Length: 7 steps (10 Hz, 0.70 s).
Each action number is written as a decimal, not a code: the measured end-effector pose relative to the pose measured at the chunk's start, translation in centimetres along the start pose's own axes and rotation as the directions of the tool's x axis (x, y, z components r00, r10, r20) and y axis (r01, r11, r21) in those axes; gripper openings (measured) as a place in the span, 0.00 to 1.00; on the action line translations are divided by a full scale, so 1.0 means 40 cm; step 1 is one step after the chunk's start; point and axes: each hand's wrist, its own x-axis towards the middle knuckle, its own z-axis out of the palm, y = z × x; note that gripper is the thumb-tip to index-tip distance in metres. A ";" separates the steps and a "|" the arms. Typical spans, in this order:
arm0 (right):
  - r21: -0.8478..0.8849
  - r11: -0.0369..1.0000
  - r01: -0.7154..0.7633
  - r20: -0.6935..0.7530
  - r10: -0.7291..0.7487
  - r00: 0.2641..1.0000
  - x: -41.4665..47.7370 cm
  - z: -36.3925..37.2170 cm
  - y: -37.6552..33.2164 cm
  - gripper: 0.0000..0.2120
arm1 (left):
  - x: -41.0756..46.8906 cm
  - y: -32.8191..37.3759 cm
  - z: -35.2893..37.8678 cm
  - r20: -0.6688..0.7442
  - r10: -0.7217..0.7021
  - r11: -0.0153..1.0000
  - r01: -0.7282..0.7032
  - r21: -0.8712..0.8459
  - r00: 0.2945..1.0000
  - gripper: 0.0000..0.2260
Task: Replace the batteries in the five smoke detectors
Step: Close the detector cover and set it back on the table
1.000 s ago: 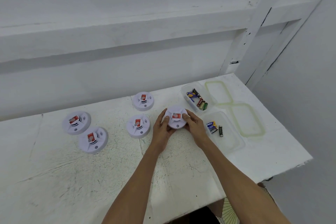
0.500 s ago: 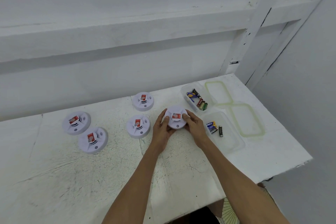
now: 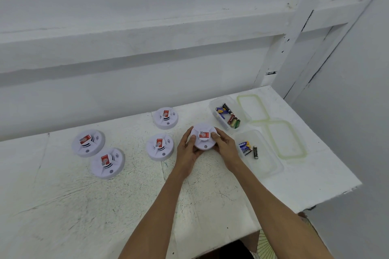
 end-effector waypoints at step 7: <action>-0.027 1.000 -0.002 -0.011 0.001 1.000 0.001 0.003 0.001 0.15 | 0.002 -0.001 -0.002 -0.011 -0.011 1.000 0.011 0.023 1.000 0.19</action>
